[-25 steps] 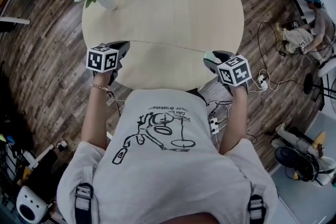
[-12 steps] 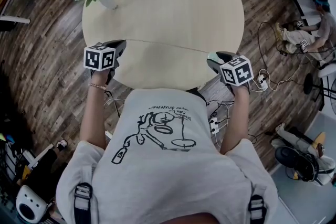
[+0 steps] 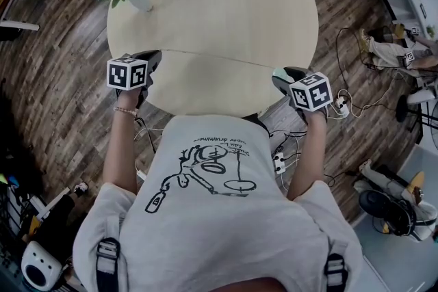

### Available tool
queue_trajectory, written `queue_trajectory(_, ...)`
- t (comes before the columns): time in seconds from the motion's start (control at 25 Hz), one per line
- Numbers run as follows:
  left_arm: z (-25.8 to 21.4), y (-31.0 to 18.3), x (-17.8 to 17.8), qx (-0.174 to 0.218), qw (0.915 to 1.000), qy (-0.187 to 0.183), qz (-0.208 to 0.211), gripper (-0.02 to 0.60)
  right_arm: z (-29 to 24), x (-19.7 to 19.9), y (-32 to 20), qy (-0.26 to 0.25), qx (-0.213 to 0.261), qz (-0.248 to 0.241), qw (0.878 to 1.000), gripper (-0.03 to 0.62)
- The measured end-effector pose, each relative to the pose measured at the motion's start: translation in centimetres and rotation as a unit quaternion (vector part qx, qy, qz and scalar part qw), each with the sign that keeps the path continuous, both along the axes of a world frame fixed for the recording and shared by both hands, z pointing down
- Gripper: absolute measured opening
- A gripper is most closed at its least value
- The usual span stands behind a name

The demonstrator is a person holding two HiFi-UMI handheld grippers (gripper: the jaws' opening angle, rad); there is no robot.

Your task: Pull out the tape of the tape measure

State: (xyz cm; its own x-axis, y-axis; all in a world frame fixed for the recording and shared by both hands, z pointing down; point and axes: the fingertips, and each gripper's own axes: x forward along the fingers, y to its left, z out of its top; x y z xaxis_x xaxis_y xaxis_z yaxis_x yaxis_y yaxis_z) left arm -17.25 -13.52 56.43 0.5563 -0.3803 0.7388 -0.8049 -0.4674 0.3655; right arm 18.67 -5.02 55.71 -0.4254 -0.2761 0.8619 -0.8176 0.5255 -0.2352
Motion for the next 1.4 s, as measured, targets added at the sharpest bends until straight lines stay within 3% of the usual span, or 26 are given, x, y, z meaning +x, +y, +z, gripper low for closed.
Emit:
queue_trajectory(0.52,0.7,0.1,-1.1,-0.004,0.9999,-0.008,-0.014,0.021,0.8,0.6,0.4,0.011,-0.004,0.005,1.000,0.222)
queue_trajectory(0.76,1.6,0.8,-0.3,-0.019,0.9997,-0.011,0.000,0.021,1.6,0.5,0.2,0.013,-0.002,0.004,1.000,0.222)
queue_trajectory(1.4,9.8,3.1,0.9,-0.083,0.9960,-0.025,0.020,0.023,8.8,1.4,-1.3,0.092,0.018,-0.004,0.996,0.224)
